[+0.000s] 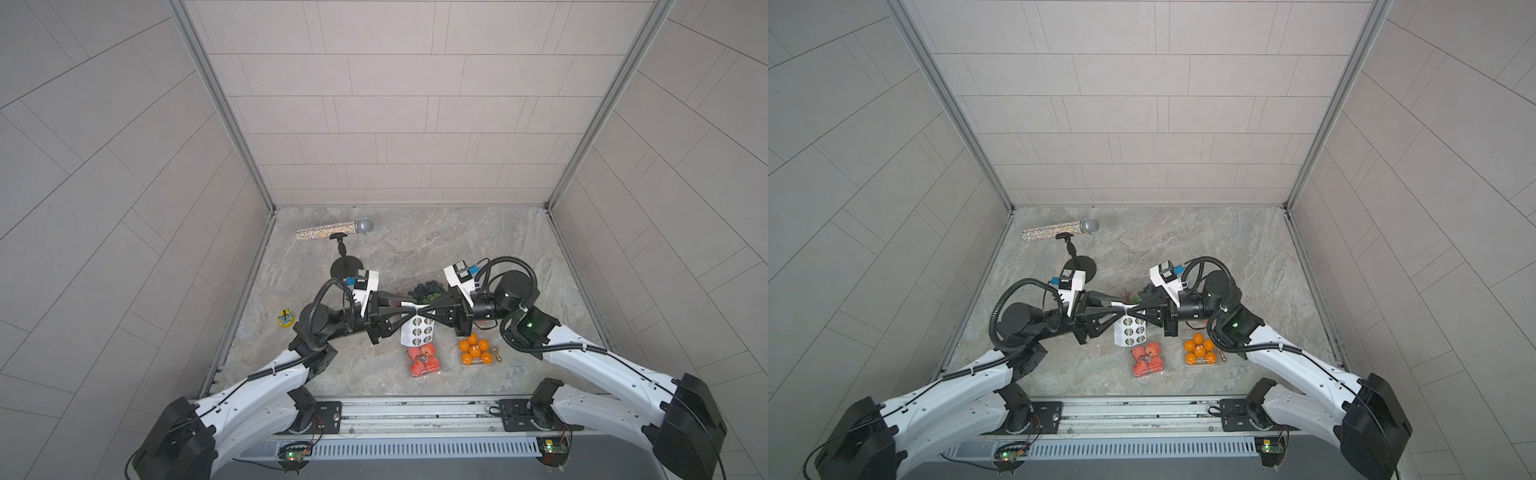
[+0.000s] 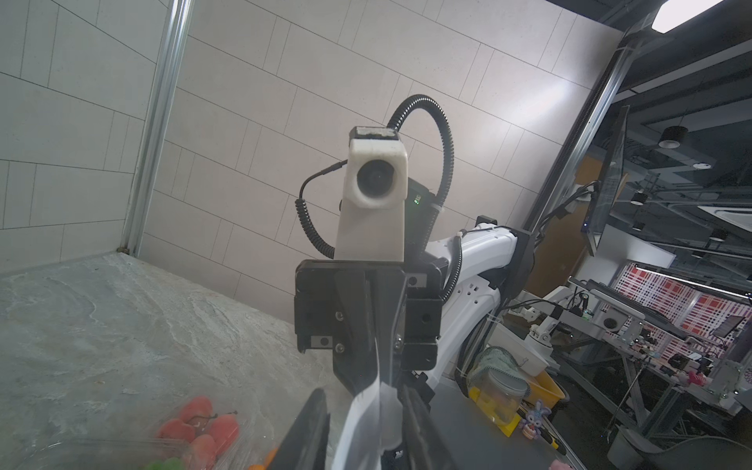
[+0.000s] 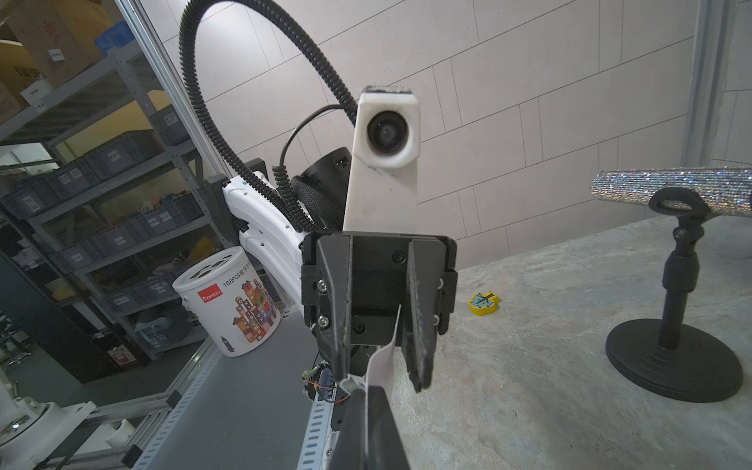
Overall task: Label fruit boxes
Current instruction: Adjust the label sticker.
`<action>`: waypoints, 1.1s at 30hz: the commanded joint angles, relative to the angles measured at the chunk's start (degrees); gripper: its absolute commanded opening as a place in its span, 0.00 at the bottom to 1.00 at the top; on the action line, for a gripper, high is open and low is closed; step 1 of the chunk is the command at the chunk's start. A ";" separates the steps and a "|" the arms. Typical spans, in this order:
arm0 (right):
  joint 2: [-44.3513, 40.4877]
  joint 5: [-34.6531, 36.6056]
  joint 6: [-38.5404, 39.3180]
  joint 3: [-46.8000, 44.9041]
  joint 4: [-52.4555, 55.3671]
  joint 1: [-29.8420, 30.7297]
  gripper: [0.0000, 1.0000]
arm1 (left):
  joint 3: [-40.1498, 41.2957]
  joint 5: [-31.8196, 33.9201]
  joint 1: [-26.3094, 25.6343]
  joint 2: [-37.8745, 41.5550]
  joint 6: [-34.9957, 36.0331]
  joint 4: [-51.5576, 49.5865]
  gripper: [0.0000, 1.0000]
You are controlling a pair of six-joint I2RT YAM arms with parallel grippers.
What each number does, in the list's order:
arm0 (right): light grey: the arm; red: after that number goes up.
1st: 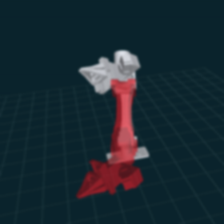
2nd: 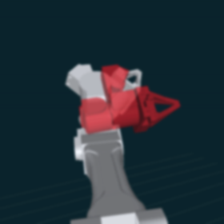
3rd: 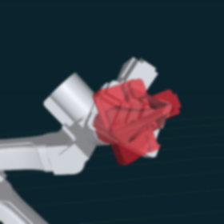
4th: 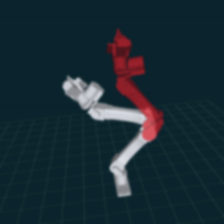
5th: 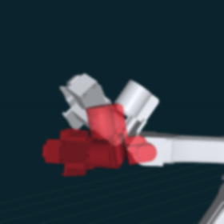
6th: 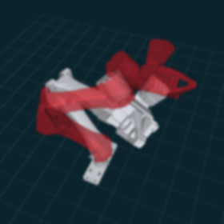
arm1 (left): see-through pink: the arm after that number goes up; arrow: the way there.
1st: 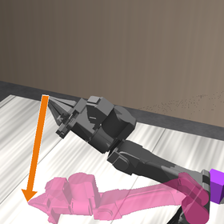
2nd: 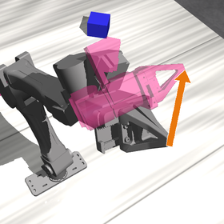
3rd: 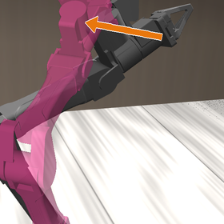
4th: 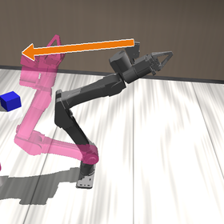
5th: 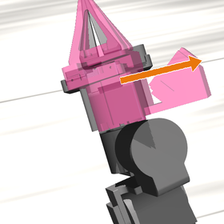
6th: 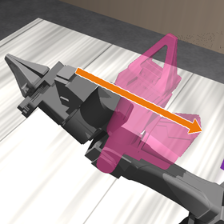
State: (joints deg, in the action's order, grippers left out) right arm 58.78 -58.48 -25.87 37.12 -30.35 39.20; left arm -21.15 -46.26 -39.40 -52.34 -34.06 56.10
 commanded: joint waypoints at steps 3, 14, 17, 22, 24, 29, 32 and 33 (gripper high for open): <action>-0.50 -0.38 0.25 1.56 -1.34 -0.11 0.00 | 0.14 -0.79 -0.47 -0.74 0.31 3.83 0.34; 0.13 -1.55 -1.38 0.93 -4.28 -0.16 0.00 | 0.04 -0.93 -1.02 -1.42 -0.04 4.75 0.36; 0.27 -1.69 -1.38 0.86 -4.28 -0.10 0.00 | 0.01 -0.85 -1.31 -2.34 -0.42 6.15 0.32; 0.28 -1.91 -1.20 0.52 -4.29 -0.17 0.00 | -0.12 -0.98 -1.43 -3.07 -1.18 7.62 0.15; 0.15 -1.85 -1.11 0.49 -4.20 -0.13 0.00 | -0.04 -0.94 -1.43 -2.97 -1.18 7.63 0.12; -0.09 -1.39 -0.70 0.58 -3.59 -0.17 0.00 | 0.31 -0.07 -1.40 -2.75 -1.27 7.81 0.05; -0.25 -0.95 -0.09 0.58 -2.76 -0.13 0.02 | 0.55 0.47 -1.39 -2.26 -1.18 7.71 0.05; -0.25 -0.85 0.05 0.58 -2.62 -0.09 0.02 | 0.57 0.47 -1.40 -2.13 -1.27 7.88 0.05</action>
State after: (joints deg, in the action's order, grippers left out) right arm 59.09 -59.02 -26.89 37.17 -32.93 38.57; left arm -20.86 -45.54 -40.51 -55.11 -35.22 62.15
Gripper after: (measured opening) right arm 0.048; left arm 0.054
